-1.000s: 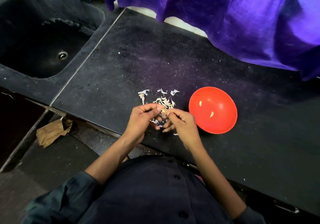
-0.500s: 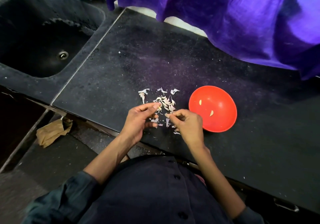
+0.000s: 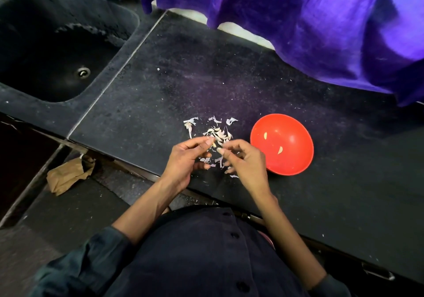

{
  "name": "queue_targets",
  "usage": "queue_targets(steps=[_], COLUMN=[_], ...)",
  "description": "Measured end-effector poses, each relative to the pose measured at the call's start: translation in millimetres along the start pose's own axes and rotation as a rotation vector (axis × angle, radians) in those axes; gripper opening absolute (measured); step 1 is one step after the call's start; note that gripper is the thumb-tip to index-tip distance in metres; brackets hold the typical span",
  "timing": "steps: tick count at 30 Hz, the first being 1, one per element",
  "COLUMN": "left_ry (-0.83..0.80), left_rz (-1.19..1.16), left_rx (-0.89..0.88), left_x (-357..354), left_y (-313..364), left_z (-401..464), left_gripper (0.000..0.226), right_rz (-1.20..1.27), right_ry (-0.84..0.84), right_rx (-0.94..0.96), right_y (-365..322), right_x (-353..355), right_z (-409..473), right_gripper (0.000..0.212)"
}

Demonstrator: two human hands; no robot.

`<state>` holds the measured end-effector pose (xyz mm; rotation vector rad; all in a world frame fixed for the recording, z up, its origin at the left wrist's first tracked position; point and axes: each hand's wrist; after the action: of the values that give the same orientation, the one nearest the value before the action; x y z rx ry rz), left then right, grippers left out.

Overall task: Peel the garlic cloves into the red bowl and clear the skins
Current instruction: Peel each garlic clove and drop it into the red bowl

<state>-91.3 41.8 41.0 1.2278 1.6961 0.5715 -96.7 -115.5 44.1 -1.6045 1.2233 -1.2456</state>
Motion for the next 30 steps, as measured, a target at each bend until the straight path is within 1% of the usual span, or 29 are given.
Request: queue_targets(steps=[2,4,7,10,14,16,19,22,26,30], left_ry=[-0.006,-0.017,-0.032,-0.058,-0.053,-0.021,0.038,0.053,0.019,-0.025], left_rz=[0.008,0.008,0.018,0.031,0.02,0.033,0.138,0.282,0.41,0.523], left_rx=[-0.001,-0.001,0.005,0.012,0.023,0.023,-0.02,-0.091,-0.141,-0.171], left_x=[-0.9,-2.9,-4.8,-5.5,-6.5,-7.1,-8.8,-14.3,-30.1,-48.9], left_y=[-0.9,-2.1,-2.2,-2.8,-0.7,-0.9,-4.2,-8.4,-13.3,-17.6], left_z=[-0.4,-1.0,-2.1,-2.0,-0.8,0.4,2.2,5.9,17.4,28.0], left_gripper=[0.024,0.024,0.025,0.017,0.017,0.018,0.012,0.011,0.016,0.012], right_rz=[0.211,0.299,0.317,0.325,0.269,0.232,0.169,0.139,0.114,0.039], right_ry=[-0.079,-0.107,-0.089,-0.048,-0.02,-0.021,-0.02,0.024,0.133,0.281], right_rx=[-0.04,-0.028,0.005,0.015,0.034,0.034,0.039,0.019,-0.015,-0.008], right_y=[-1.4,-4.3,-4.4,-3.4,-2.0,-1.0,4.2,10.1,18.0,26.5], right_x=[-3.0,-4.7,-6.8,-4.8,0.3,2.4,5.1,14.2,36.1,62.5], right_z=[0.1,-0.5,0.0,0.4,0.7,1.5,2.1,1.5,-0.7,-1.5], right_gripper=[0.028,0.035,0.033,0.027,0.029,0.03,0.027,0.019,0.021,0.025])
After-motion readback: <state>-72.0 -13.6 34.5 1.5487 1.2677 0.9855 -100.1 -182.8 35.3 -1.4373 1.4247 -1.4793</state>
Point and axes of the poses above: each hand's wrist, its own z-axis towards the middle knuckle, its own x-axis out of the back of the hand, y = z × x, and after that the axes turned 3 degrees about -y, right-handed
